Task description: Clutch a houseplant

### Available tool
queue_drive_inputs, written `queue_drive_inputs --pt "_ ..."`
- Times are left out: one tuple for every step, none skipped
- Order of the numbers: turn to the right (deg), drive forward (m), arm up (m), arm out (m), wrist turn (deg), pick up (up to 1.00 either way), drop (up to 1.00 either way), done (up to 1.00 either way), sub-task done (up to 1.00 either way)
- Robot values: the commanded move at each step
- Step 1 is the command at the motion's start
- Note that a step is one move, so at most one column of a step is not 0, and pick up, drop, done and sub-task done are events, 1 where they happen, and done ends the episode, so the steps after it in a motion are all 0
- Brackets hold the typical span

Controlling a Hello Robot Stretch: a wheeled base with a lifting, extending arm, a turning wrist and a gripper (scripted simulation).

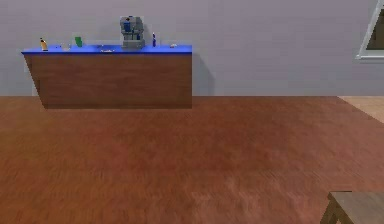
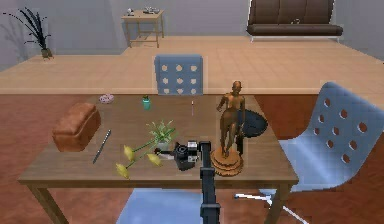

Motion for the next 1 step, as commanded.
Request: queue_drive_inputs --pt "0.0 0.0 0.0 0.0 0.0 1.0 0.0 0.0 0.0"
